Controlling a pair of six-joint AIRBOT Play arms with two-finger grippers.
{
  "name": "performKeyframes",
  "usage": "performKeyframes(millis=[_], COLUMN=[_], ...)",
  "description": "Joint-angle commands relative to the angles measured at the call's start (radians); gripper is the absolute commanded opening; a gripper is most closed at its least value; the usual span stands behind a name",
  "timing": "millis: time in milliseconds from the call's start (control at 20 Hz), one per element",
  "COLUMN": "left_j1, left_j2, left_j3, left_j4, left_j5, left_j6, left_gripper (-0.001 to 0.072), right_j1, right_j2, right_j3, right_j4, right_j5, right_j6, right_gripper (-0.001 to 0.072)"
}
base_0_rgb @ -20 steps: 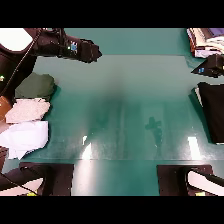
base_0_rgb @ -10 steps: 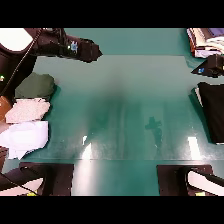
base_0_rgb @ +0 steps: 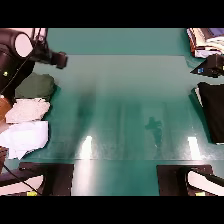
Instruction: Fold the shirts.
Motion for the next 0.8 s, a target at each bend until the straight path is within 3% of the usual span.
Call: performKeyframes(millis=[0, 150, 400, 450, 550, 750], left_j1=[0.167, 0.257, 0.305, 0.305, 0.305, 0.301], left_j2=[-0.06, -0.146, -0.229, -0.227, -0.216, -0.116], left_j3=[-0.14, -0.223, -0.229, -0.229, -0.225, -0.145], left_j4=[0.084, 0.053, 0.043, 0.043, 0.043, 0.038], left_j5=[0.064, 0.125, 0.115, 0.109, 0.092, 0.023], left_j6=[-0.061, -0.077, -0.076, -0.076, -0.069, -0.007], left_gripper=[0.0585, 0.0585, 0.0578, 0.0438, 0.0039, 0.0032], right_j1=[0.001, 0.001, 0.001, 0.001, 0.001, 0.001], right_j2=[0.0, 0.0, 0.0, 0.0, 0.0, 0.003], right_j3=[0.001, 0.001, 0.001, 0.001, 0.001, 0.001], right_j4=[0.007, 0.007, 0.006, 0.006, 0.006, 0.008], right_j5=[0.001, 0.0, -0.002, -0.006, -0.016, -0.035], right_j6=[0.001, 0.001, 0.001, 0.001, 0.001, 0.001], right_gripper=[0.0022, 0.0022, 0.0023, 0.0023, 0.0023, 0.0022])
